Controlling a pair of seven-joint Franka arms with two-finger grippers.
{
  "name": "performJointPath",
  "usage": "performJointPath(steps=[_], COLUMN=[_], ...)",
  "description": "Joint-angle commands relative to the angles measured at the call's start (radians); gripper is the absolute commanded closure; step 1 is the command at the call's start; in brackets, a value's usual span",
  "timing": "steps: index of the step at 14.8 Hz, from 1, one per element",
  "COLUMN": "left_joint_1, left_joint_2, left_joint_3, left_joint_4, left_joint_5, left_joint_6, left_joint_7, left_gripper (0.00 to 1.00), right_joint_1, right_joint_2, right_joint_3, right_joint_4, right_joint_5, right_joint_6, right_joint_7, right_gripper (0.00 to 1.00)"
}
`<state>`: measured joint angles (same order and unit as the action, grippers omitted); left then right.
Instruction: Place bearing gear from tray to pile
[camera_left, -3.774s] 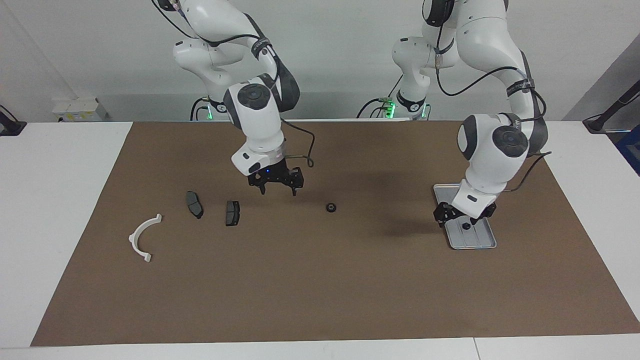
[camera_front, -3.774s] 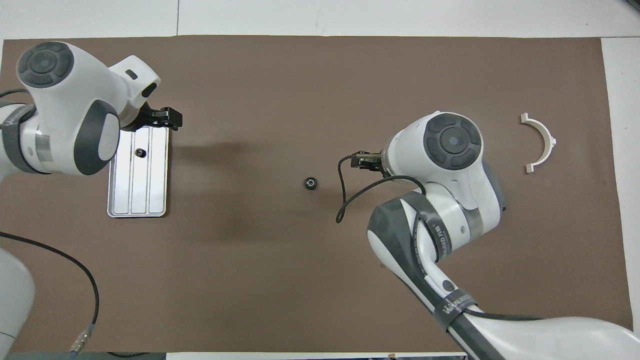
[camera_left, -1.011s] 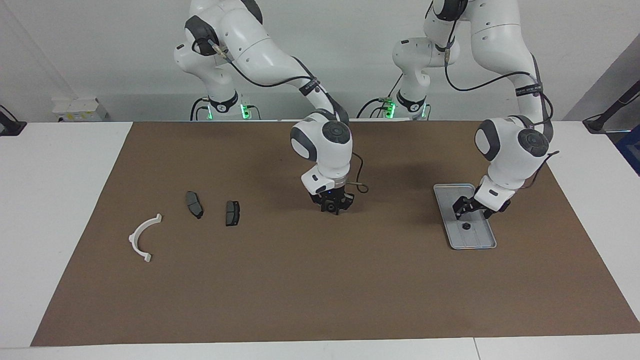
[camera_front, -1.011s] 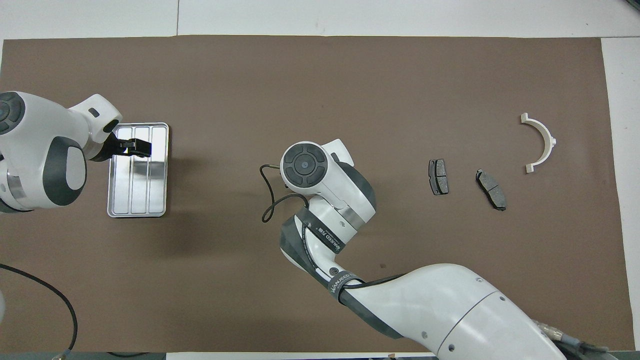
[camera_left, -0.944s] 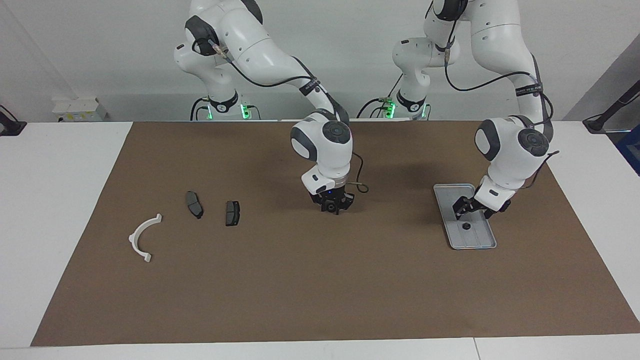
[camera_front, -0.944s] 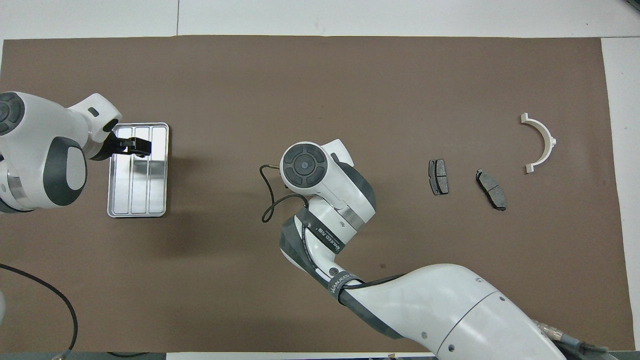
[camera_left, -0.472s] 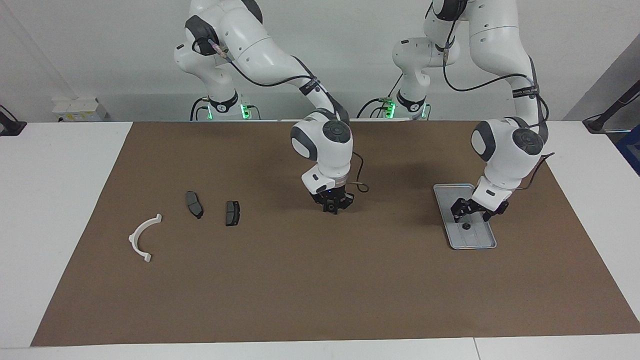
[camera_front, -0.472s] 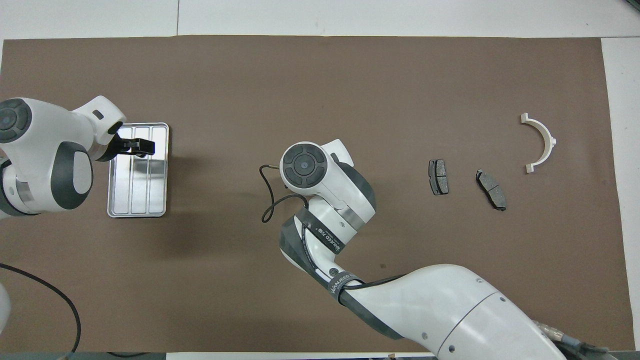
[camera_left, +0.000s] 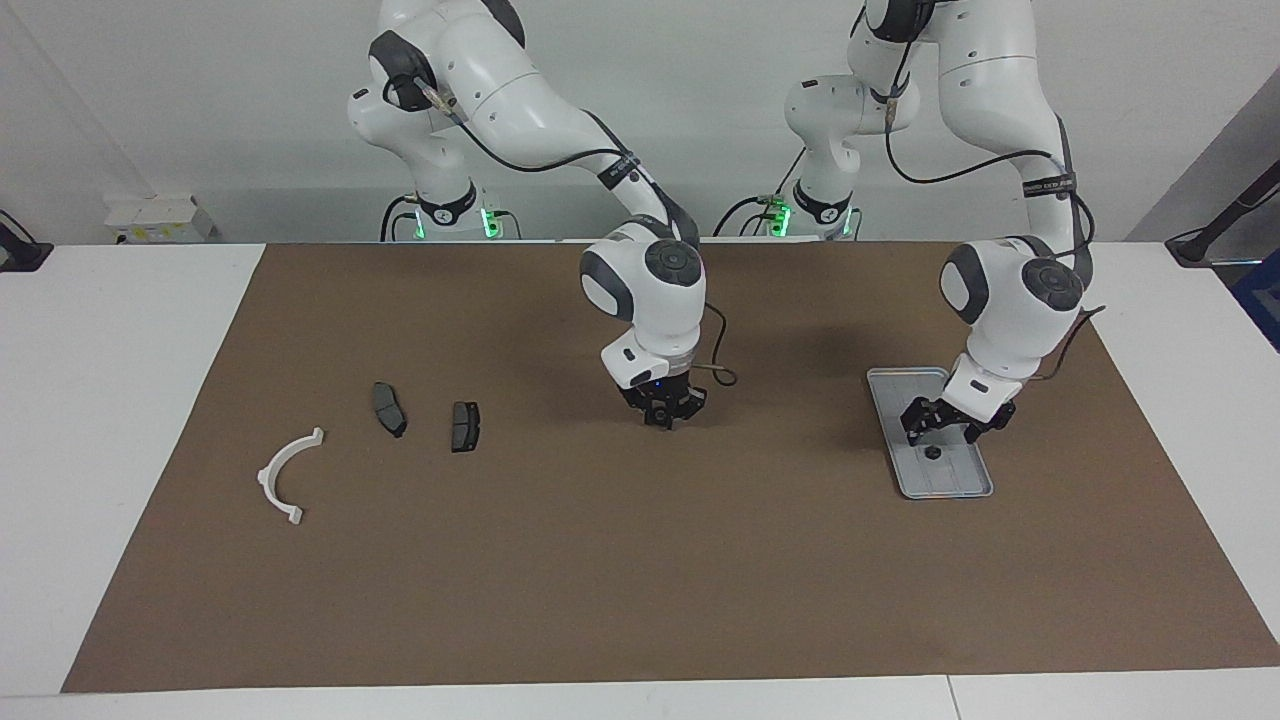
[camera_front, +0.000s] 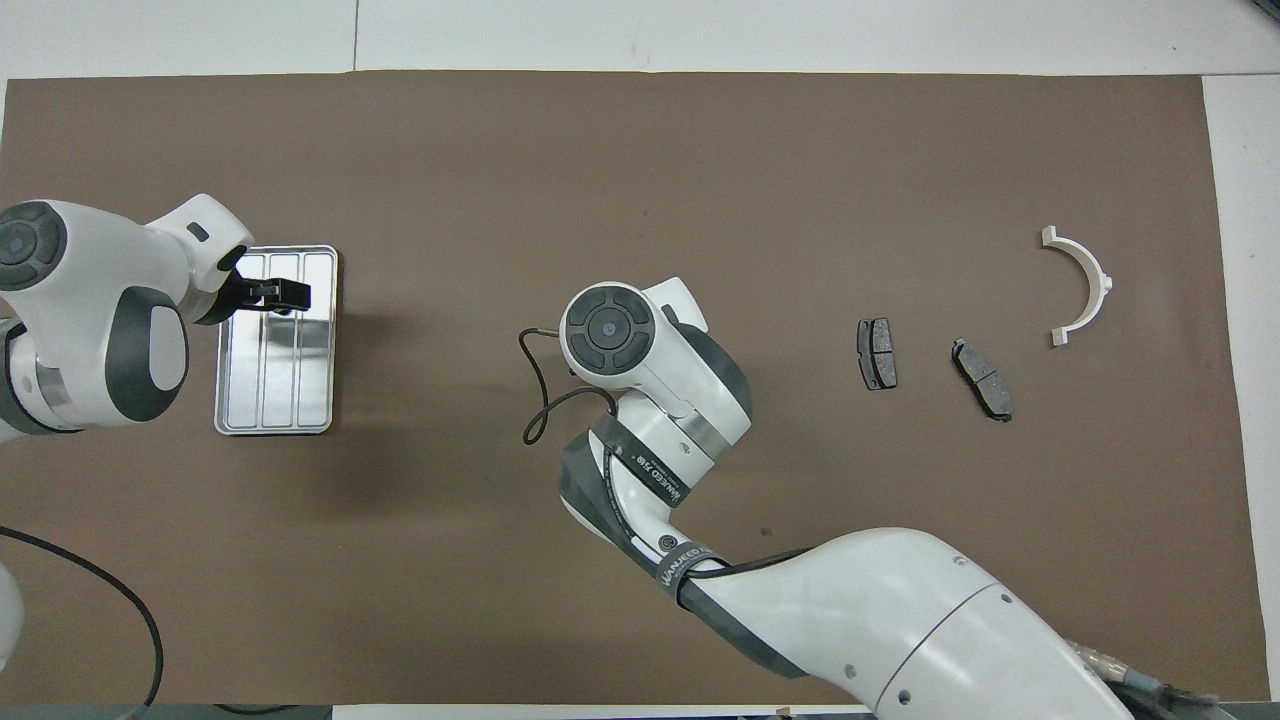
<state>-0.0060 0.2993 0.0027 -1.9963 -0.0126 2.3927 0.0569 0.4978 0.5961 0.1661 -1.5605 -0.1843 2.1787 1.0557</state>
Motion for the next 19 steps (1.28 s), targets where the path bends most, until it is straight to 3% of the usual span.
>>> performJointPath(steps=[1,7,11,14,19], left_joint_1=[0.003,0.001,0.003,0.003,0.003], left_joint_2=[0.006,0.017,0.017,0.017,0.017], left_joint_3=[0.0,0.002,0.0,0.002,0.002], left_joint_4=[-0.024,-0.024,-0.024,-0.025,-0.032], left_joint_5=[0.022,0.022,0.022,0.022,0.022], left_joint_6=[0.048,0.069,0.066,0.066,0.071], left_joint_7=[-0.015,-0.015,-0.014,-0.015,-0.015], left_gripper=[0.04,0.06,0.24,0.32,0.33], right_joint_1=[-0.044,-0.182,-0.292,-0.369,-0.499], right_joint_2=[-0.005,-0.05,-0.073,-0.097,-0.101], right_joint_3=[0.012,0.012,0.012,0.01,0.01], right_joint_4=[0.071,0.189,0.253,0.252,0.212], right_joint_5=[-0.018,0.035,0.036,0.036,0.037], right_joint_6=[-0.095,-0.296,-0.428,-0.465,-0.413], right_joint_7=[-0.058,-0.395,-0.679,-0.847,-1.031], right_gripper=[1.0,1.0,1.0,1.0,1.0])
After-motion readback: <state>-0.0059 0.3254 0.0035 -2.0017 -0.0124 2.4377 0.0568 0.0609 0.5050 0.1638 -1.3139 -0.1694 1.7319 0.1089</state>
